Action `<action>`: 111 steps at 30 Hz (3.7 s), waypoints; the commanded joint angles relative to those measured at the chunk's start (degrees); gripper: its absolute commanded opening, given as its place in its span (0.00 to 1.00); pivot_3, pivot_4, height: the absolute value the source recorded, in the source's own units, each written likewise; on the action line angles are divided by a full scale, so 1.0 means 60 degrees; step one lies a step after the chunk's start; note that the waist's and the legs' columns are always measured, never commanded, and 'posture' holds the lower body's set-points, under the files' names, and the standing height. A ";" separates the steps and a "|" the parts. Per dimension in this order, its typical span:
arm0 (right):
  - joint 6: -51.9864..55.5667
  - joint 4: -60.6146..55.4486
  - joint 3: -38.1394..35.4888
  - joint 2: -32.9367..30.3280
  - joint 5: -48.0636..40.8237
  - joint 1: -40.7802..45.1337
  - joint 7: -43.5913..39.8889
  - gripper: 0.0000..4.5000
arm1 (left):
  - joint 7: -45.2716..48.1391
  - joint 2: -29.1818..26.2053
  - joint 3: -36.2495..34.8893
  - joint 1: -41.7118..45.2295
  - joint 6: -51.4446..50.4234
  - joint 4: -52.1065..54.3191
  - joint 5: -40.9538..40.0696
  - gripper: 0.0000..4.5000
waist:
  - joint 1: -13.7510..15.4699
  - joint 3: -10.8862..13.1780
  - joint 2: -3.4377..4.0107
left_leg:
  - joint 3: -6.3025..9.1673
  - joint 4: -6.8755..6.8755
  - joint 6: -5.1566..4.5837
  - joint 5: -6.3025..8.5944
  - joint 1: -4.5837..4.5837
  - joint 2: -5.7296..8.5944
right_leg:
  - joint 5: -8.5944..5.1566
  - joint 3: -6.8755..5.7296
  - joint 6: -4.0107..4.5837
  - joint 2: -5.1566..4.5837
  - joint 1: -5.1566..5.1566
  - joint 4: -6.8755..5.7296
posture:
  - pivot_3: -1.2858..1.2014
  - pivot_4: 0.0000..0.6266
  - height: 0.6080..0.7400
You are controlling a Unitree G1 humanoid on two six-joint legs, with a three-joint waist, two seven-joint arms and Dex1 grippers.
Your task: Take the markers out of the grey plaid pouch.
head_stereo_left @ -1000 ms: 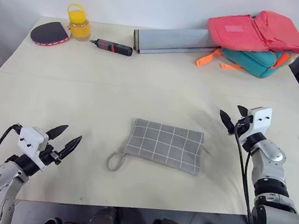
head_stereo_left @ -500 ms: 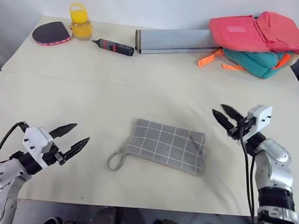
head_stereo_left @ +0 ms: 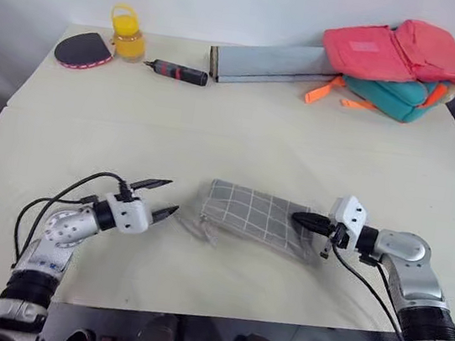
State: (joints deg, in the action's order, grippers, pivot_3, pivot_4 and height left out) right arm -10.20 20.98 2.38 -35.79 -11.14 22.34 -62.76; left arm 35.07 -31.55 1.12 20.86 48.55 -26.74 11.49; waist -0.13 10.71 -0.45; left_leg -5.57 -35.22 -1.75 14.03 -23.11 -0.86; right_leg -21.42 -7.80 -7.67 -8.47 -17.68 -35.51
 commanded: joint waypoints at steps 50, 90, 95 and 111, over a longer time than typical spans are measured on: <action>0.0239 -0.0404 -0.0258 0.1276 -0.0542 0.1270 0.1055 0.85 | -0.1644 -0.0435 -0.0091 -0.0313 -0.2065 0.1958 0.0499 0.00 | -0.0200 0.0004 0.0005 | 0.0038 -0.0055 -0.0006 -0.0009 -0.0006 0.0000 | 0.0000 0.0003 0.0000 -0.0001 0.0012 -0.0044 | 0.52 0.24 1.00; 0.6007 -0.3992 0.0641 0.2585 -0.1850 0.0190 0.2731 0.01 | -0.1302 0.0157 0.0603 -0.0585 -0.4890 0.4389 -0.0194 0.00 | -0.0018 0.0003 0.0006 | 0.0009 -0.0009 0.0007 -0.0001 -0.0024 -0.0004 | -0.0001 0.0023 0.0001 0.0001 -0.0059 -0.0056 | 0.52 0.24 1.00; 0.5432 -0.2904 -0.0123 0.1234 -0.1577 0.0575 0.2099 0.01 | -0.0348 -0.0596 -0.0136 -0.0934 -0.4084 0.3983 -0.1771 0.00 | -0.0032 0.0003 0.0006 | 0.0007 -0.0006 0.0010 -0.0002 -0.0022 -0.0012 | -0.0003 0.0022 0.0005 -0.0001 -0.0060 -0.0051 | 0.52 0.24 1.00; 0.4243 -0.2169 -0.0637 0.0050 -0.1489 0.0652 0.0713 0.21 | -0.0064 -0.0448 -0.0373 -0.1348 -0.4101 0.3765 -0.2385 0.00 | -0.0005 0.0004 0.0006 | -0.0007 -0.0004 0.0005 -0.0005 -0.0021 -0.0006 | -0.0002 0.0020 0.0004 0.0002 -0.0057 -0.0047 | 0.52 0.24 1.00</action>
State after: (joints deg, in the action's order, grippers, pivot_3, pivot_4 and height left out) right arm 14.61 11.60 1.21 -33.92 -17.77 26.19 -57.20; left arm 35.14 -34.60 0.23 13.08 23.94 -5.00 -0.99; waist -0.16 10.73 -0.42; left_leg -5.61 -35.24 -1.72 14.00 -23.24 -0.90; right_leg -21.44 -7.68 -7.64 -8.47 -18.02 -35.79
